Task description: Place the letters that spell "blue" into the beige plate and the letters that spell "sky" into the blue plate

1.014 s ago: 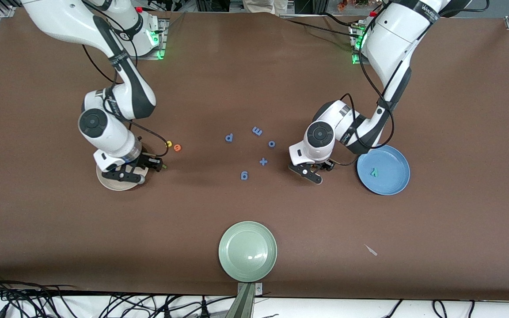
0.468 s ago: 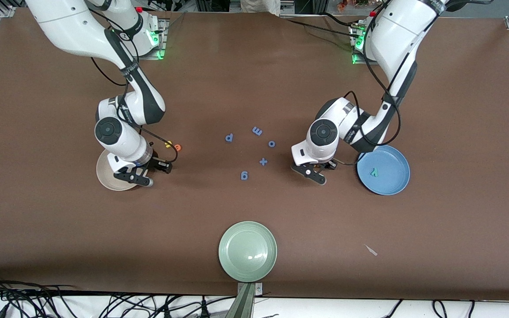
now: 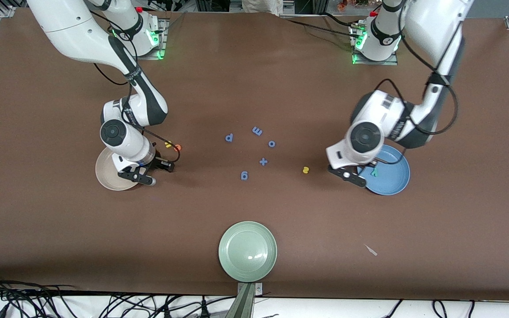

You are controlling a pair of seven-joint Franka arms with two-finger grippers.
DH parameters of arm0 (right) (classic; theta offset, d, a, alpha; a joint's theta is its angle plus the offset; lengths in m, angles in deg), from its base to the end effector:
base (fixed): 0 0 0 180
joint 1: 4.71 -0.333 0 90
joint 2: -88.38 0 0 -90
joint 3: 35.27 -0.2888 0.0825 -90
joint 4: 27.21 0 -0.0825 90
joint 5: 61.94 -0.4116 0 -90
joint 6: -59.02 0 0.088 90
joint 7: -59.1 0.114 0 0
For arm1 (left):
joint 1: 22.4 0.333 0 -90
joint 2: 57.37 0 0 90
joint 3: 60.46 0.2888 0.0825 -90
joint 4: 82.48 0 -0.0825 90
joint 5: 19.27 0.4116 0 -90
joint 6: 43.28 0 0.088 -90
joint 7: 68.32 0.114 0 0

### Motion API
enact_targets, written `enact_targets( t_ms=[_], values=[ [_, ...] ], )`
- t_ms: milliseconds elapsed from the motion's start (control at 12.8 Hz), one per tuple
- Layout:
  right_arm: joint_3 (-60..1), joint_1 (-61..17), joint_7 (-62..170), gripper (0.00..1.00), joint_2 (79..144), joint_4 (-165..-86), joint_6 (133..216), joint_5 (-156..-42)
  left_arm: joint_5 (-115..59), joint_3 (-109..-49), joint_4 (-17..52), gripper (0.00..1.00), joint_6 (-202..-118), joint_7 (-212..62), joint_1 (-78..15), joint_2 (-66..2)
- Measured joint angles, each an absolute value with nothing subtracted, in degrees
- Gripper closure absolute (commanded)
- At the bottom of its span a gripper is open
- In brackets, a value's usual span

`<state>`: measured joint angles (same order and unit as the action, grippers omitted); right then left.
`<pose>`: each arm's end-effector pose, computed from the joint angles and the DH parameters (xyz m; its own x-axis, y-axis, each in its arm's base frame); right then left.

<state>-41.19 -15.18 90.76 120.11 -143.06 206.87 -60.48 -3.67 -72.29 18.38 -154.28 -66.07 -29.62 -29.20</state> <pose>0.5763 0.1723 0.1202 0.9662 -0.2573 -0.0144 -0.2577 -0.9655 -0.0388 0.6049 -0.1827 0.2242 0.8438 -0.4416 -0.3049 -0.4904 -0.8652 -0.1043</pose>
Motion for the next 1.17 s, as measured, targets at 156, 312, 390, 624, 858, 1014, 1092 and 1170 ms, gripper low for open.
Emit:
enact_targets(
  t_ms=[156,312,390,624,858,1014,1092,1170],
  values=[
    [-41.21,-15.19,90.88,0.39,119.53,-143.69,206.85,-60.56,-3.67,-72.25,19.94,0.00,-154.22,-62.74,-25.61,-28.75],
    [-41.21,-15.19,90.91,0.41,118.64,-144.99,206.80,-60.58,-3.68,-72.66,20.32,0.00,-154.28,-62.36,-24.73,-28.46],
    [-41.21,-15.19,90.93,0.43,118.41,-145.50,206.80,-60.59,-3.70,-73.77,20.09,0.00,-154.29,-62.77,-24.92,-28.49],
    [-41.21,-15.18,90.99,0.51,118.19,-145.83,206.84,-60.59,-4.80,-78.07,17.48,0.00,-154.43,-70.64,-27.29,-28.27],
    [-41.21,-15.18,91.01,0.54,118.02,-145.94,206.85,-60.60,-4.89,-78.68,11.32,0.00,-154.78,-77.30,-33.08,-24.40],
    [-41.21,-15.18,91.01,0.55,117.94,-145.96,206.87,-60.60,-4.89,-78.66,8.81,0.00,-159.49,-79.32,-35.11,-20.04],
    [-41.20,-15.18,91.00,0.55,117.88,-145.95,206.91,-60.59,-4.89,-78.65,8.57,0.00,-162.68,-80.25,-35.27,-18.00],
    [-41.21,-15.18,90.99,0.54,117.79,-145.92,206.95,-60.59,-4.89,-78.57,8.54,0.00,-164.65,-80.99,-35.23,-16.26]
  ],
)
